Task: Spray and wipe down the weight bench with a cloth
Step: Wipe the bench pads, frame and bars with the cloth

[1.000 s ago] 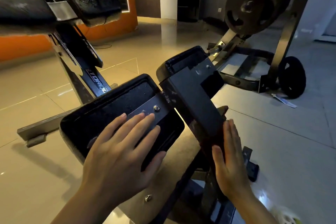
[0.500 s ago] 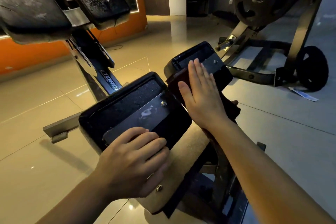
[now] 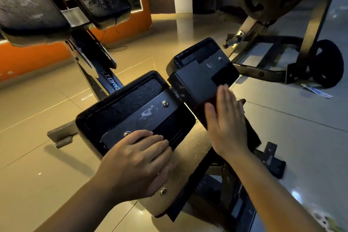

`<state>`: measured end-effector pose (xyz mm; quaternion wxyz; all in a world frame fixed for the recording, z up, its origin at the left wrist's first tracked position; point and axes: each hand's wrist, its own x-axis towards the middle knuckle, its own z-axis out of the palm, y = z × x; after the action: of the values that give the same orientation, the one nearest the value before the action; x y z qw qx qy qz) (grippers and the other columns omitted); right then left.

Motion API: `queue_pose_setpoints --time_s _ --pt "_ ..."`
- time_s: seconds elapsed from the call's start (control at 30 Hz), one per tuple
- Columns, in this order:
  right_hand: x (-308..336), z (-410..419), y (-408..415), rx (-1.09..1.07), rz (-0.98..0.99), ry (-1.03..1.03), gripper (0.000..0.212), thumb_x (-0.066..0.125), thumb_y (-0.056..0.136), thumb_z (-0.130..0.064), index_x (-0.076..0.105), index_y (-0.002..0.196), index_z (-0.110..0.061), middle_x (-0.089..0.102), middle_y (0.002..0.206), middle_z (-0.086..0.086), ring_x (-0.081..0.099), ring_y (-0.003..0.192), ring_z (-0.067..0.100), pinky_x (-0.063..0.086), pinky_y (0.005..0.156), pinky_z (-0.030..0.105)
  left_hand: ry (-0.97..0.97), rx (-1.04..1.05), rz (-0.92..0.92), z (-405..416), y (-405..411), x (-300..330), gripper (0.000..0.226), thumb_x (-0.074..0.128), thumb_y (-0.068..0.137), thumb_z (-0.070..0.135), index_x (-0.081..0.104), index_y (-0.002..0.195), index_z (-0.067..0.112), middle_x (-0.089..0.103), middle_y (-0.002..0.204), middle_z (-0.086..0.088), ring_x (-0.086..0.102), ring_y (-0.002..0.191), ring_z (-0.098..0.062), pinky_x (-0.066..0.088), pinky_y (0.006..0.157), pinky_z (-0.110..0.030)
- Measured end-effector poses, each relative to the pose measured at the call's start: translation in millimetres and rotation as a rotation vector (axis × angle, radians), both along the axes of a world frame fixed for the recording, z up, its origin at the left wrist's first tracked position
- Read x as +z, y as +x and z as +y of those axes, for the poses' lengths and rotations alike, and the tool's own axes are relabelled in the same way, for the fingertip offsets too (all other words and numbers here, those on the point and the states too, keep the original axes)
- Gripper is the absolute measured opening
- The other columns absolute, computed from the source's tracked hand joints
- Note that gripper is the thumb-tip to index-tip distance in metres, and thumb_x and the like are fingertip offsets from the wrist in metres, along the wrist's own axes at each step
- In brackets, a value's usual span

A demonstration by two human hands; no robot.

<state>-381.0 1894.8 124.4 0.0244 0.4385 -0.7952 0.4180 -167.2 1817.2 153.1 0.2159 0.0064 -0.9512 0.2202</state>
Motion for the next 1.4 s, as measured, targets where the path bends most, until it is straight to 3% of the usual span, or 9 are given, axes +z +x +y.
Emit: queue_pose_setpoints --time_s 0.17,0.33,0.5,0.63,0.7,0.8,0.9,1.17,1.4 --pt "50.4 -44.3 2.3 0.098 0.080 0.070 0.068 0.011 0.099 -0.055 -0.011 0.154 -0.021 -0.015 0.162 -0.003 -0.017 0.147 0.010 -0.014 0.119 0.034 -0.013 0.010 -0.022 0.6 0.2 0.9 0.028 0.056 0.088 0.033 0.077 0.097 0.015 0.074 0.103 -0.002 0.070 0.098 -0.018 0.043 0.093 -0.034" --pt "-0.8 -5.5 -5.3 0.024 0.063 -0.053 0.070 0.008 0.094 -0.065 -0.004 0.154 -0.030 -0.005 0.162 -0.011 -0.008 0.148 0.004 -0.005 0.121 0.036 -0.023 0.009 -0.015 1.5 0.0 1.0 0.029 0.055 0.088 0.032 0.078 0.096 0.015 0.074 0.103 -0.003 0.071 0.097 -0.018 0.043 0.092 -0.035" --pt "-84.1 50.8 2.3 -0.089 -0.445 -0.328 0.060 0.012 0.088 -0.077 0.005 0.143 -0.055 0.003 0.153 -0.034 0.005 0.146 -0.002 0.012 0.122 0.043 -0.040 -0.004 0.000 2.0 -1.4 0.9 0.030 0.053 0.090 0.029 0.078 0.094 0.014 0.075 0.101 -0.004 0.071 0.096 -0.020 0.044 0.090 -0.035" --pt "-84.5 50.3 8.2 -0.191 -0.830 -0.360 0.072 0.016 0.083 -0.073 0.003 0.148 -0.046 0.004 0.161 -0.014 0.008 0.147 0.007 0.014 0.122 0.046 -0.052 -0.007 0.024 2.1 -2.2 0.3 0.030 0.053 0.090 0.029 0.079 0.093 0.013 0.075 0.099 -0.005 0.072 0.093 -0.020 0.045 0.089 -0.036" --pt "-66.5 46.3 4.1 -0.196 -0.712 -0.294 0.074 0.013 0.087 -0.070 0.001 0.152 -0.037 0.002 0.163 -0.011 0.002 0.149 0.010 0.007 0.122 0.046 -0.057 -0.007 0.033 2.6 -2.5 0.0 0.031 0.052 0.090 0.029 0.079 0.092 0.013 0.075 0.099 -0.005 0.072 0.092 -0.020 0.044 0.088 -0.036" --pt "-21.0 26.2 -2.2 -0.021 -0.295 -0.073 0.070 0.009 0.090 -0.059 -0.008 0.152 -0.031 -0.009 0.161 -0.014 -0.013 0.142 -0.001 -0.013 0.118 0.036 -0.064 -0.019 0.039 2.1 -2.7 -0.2 0.030 0.052 0.091 0.027 0.079 0.091 0.013 0.075 0.098 -0.005 0.072 0.093 -0.021 0.045 0.088 -0.036" --pt "32.4 -19.1 -0.4 0.143 -0.051 -0.011 0.064 0.013 0.101 -0.051 -0.009 0.154 -0.023 -0.012 0.162 -0.007 -0.015 0.146 0.006 -0.016 0.117 0.034 -0.076 -0.028 0.038 1.3 -1.9 -0.3 0.029 0.054 0.092 0.027 0.079 0.091 0.013 0.075 0.099 -0.004 0.071 0.095 -0.020 0.046 0.088 -0.037" --pt "15.6 -18.4 -2.1 0.015 0.060 -0.021 0.064 0.011 0.099 -0.056 0.004 0.155 -0.027 0.000 0.163 -0.007 -0.006 0.149 0.010 -0.010 0.118 0.036 -0.095 -0.029 0.009 -0.4 -1.8 1.6 0.029 0.054 0.092 0.028 0.078 0.092 0.013 0.075 0.099 -0.004 0.071 0.096 -0.020 0.046 0.088 -0.036" --pt "-79.4 46.5 -12.4 -0.015 -0.291 -0.313 0.049 0.018 0.099 -0.049 0.008 0.147 -0.043 0.008 0.155 -0.027 0.007 0.145 -0.007 0.010 0.121 0.037 -0.113 -0.010 -0.017 1.0 -3.3 2.1 0.030 0.053 0.092 0.029 0.078 0.093 0.014 0.075 0.098 -0.005 0.071 0.094 -0.021 0.045 0.088 -0.036"
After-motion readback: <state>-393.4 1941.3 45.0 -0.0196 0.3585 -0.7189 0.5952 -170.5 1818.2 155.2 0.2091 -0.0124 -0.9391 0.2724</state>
